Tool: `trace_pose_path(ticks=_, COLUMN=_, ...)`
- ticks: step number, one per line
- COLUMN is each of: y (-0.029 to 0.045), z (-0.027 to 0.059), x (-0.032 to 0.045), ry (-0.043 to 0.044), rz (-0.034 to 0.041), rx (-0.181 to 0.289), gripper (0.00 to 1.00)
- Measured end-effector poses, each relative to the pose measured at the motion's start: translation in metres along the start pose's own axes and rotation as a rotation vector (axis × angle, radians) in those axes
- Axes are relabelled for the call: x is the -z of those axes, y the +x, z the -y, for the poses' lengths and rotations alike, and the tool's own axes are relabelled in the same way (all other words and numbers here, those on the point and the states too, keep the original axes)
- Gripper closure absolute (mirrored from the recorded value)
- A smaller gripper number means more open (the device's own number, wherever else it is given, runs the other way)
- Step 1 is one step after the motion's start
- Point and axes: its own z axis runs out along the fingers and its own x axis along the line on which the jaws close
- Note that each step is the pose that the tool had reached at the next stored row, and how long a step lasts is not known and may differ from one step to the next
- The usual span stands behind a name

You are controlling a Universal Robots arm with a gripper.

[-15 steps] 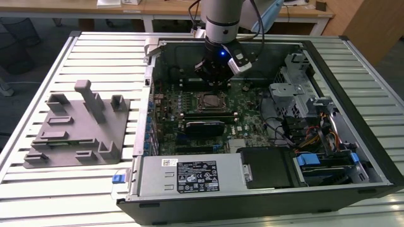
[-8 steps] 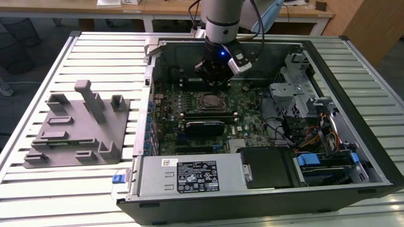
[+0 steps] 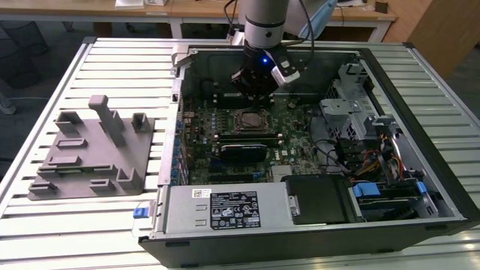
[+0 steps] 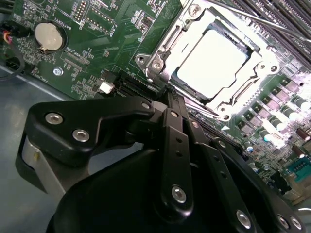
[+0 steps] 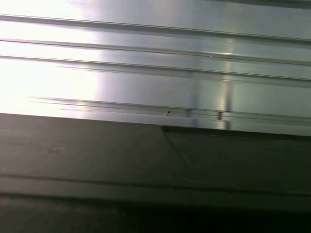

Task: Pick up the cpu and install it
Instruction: 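Install the first cpu locking lever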

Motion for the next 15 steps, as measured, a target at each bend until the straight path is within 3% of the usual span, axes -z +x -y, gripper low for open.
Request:
trace_pose_path(ticks=9, y=-0.0008, z=-0.0027, x=-0.0007, ry=0.0001, rz=0.0002, rx=0.000, gripper=0.89)
trace_pose_path(ticks=15, y=-0.0006, z=-0.0012, x=-0.0023, ry=0.0116, rz=-0.0008, rx=0.000, gripper=0.89)
